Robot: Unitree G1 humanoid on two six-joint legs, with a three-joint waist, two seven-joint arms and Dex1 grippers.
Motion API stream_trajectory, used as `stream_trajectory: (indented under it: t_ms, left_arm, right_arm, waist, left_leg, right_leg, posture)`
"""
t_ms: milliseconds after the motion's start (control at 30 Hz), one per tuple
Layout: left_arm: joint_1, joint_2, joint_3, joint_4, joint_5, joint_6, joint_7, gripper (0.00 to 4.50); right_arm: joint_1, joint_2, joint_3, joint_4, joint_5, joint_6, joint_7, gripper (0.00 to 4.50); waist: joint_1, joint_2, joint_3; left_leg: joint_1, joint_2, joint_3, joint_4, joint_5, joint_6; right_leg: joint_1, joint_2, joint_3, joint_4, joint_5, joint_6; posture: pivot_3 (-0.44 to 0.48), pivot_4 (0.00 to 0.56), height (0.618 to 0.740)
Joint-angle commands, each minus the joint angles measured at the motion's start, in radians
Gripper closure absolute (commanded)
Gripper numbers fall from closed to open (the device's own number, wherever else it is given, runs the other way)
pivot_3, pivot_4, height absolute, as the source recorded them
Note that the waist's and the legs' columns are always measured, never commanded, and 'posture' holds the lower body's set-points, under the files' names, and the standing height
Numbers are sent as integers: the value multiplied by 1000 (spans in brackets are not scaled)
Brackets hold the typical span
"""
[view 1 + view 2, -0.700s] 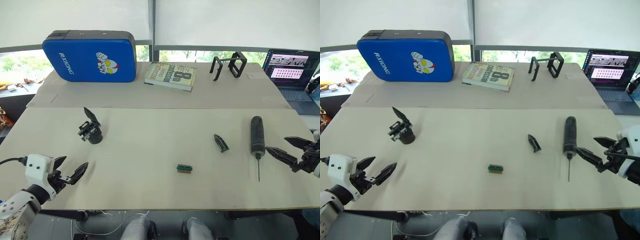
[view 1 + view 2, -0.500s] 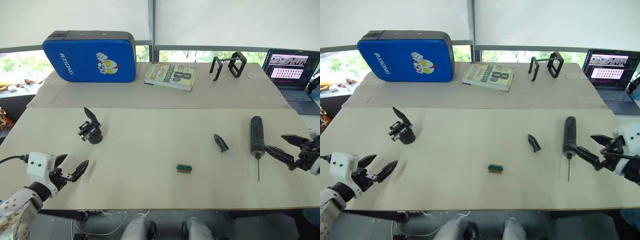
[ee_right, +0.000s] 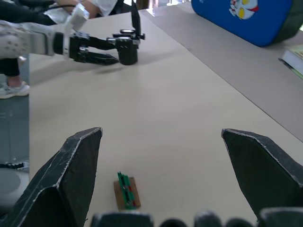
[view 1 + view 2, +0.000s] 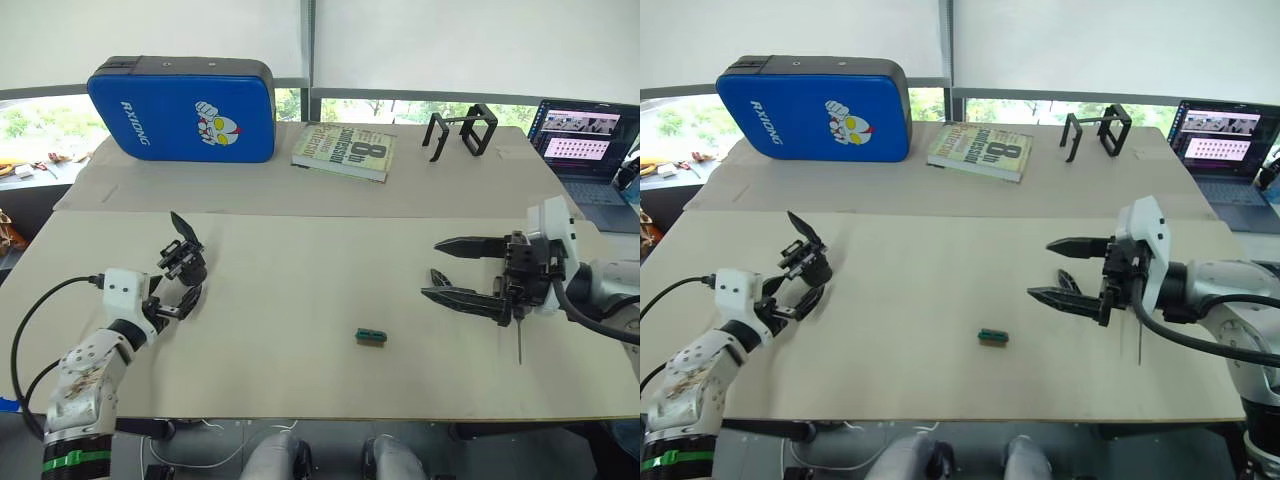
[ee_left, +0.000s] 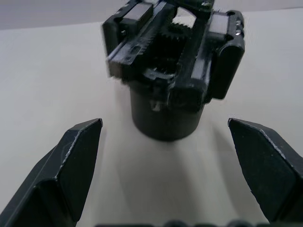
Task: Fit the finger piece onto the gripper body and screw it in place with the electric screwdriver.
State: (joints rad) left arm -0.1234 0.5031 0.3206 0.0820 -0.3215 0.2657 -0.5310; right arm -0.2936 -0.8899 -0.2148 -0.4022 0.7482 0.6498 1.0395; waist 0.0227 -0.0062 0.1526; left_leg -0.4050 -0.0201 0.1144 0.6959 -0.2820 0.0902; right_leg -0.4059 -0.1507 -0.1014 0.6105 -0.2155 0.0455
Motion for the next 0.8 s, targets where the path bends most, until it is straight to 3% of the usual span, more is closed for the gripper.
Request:
stream_trajectory:
  t_ms: [33, 200, 300, 400, 500, 600, 700, 800]
  left_arm:
    - [-57, -11, -19, 59, 33, -59, 28, 0]
    - [-108, -45, -35, 137, 65, -134, 66, 0]
    - [-120, -74, -40, 167, 79, -192, 94, 818]
    - [-132, -101, -43, 184, 83, -240, 111, 2135]
    - [-123, -120, -45, 142, 87, -232, 140, 2148]
    - [-30, -174, -74, -76, 81, -166, 201, 2148]
    - [58, -266, -164, -303, 74, -77, 260, 2148]
    - [59, -370, -230, -388, 145, 2, 395, 2148]
  right_arm:
    - [-20, 14, 31, -30, -19, -42, 5, 40]
    - [-38, 18, 55, -35, -7, -27, 12, 40]
    - [-34, 20, 61, -33, -9, -27, 11, 0]
    - [-29, 23, 70, -35, -11, -25, 5, 0]
    - [-25, 25, 73, -46, -5, -18, -4, 0]
    - [-10, 30, 72, -65, -5, -21, -14, 0]
    - [4, 42, 69, -78, -4, -21, -32, 0]
    - [16, 57, 74, -88, -9, -21, -51, 0]
  waist:
    - [0, 0, 0]
    - [-6, 0, 0]
    - [-6, 0, 0]
    - [-3, 0, 0]
    - [3, -1, 0]
    - [1, -1, 1]
    - [3, -3, 2]
    - [17, -6, 4]
  left_leg:
    - [0, 0, 0, 0, 0, 0]
    - [-1, 0, 1, 0, 0, 0]
    - [0, 0, 1, 1, 0, 0]
    - [0, 0, 0, 1, 0, 0]
    - [0, 0, 0, 1, 0, 0]
    - [-1, 0, 0, 2, 0, 0]
    - [-2, -1, 0, 2, 0, 1]
    - [-4, -2, 0, 4, 0, 1]
  right_leg:
    - [0, 0, -1, 0, 0, 0]
    - [1, 2, -4, 0, 0, 0]
    - [1, 2, -5, 0, 0, 0]
    - [1, 1, -5, 0, 0, 0]
    - [2, 1, -5, 0, 0, 1]
    - [1, 0, -5, 0, 1, 1]
    - [2, -1, -5, -2, 1, 2]
    - [2, -1, -6, -2, 1, 3]
  posture:
    - [0, 150, 740]
    - [0, 150, 740]
    - [0, 150, 740]
    - [0, 150, 740]
    - [0, 150, 740]
    - [0, 150, 740]
    - [0, 150, 740]
    - [0, 150, 740]
